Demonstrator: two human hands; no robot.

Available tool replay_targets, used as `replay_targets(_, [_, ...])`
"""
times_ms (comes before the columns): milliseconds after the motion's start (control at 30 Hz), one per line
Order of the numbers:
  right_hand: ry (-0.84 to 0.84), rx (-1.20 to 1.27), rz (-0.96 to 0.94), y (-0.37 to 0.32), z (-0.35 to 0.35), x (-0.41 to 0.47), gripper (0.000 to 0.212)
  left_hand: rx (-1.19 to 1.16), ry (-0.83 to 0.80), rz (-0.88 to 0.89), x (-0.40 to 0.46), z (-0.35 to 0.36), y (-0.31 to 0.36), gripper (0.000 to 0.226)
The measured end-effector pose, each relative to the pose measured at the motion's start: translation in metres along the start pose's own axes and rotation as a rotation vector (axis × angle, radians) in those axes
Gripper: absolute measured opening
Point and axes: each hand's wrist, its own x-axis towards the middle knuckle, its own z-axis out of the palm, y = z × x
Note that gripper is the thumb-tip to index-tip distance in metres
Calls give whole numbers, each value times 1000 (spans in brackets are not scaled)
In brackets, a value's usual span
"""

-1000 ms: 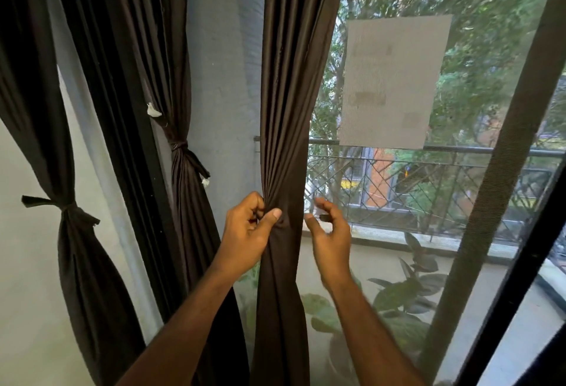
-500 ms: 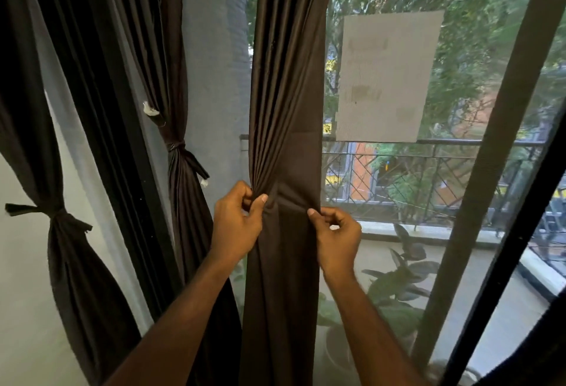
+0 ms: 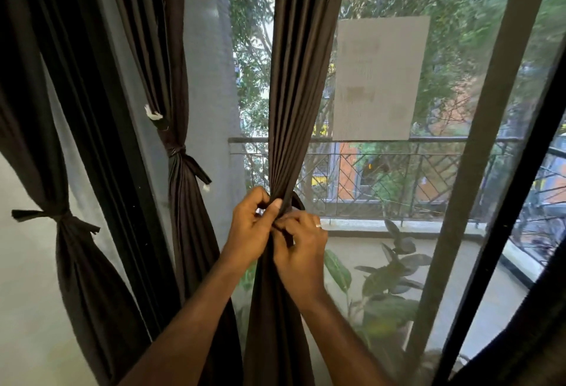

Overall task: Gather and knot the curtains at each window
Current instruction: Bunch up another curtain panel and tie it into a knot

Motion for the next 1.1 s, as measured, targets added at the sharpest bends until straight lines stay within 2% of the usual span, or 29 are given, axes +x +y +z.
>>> replay_targets(167, [-74,-8,35,0,-6,4,20,-31,3,-51,-5,5,-1,32])
replay_targets(267, [-145,-41,1,-1,-12,6,22,6,92,-63,-1,7,-3,34])
replay_targets(400, [-211,-38,10,6,-19,6,23,93,74,-43,-2,9,-9,31])
replay_targets(500, [-102,79,34,14,-21,4,20,71,58,-101,-1,9,-11,24])
replay_targets(633, [126,137,82,25,-34,15,19,-165,-95,-280,0,4,-7,30])
replay_targets(733, [110,146,144,35,-47,27,26,-334,-97,-358,-4,1,-6,59])
replay_targets(833, [-86,113,176,47,-54,41,39,-423,-60,-429,-5,4,-1,42])
replay_targets(933, [-288,137,244,54,-58,55,40,-462,-78,-435,-5,10,0,31])
replay_targets(1100, [-251,79,220,60,-67,66,19,-393,-34,-428,-4,14,-2,4])
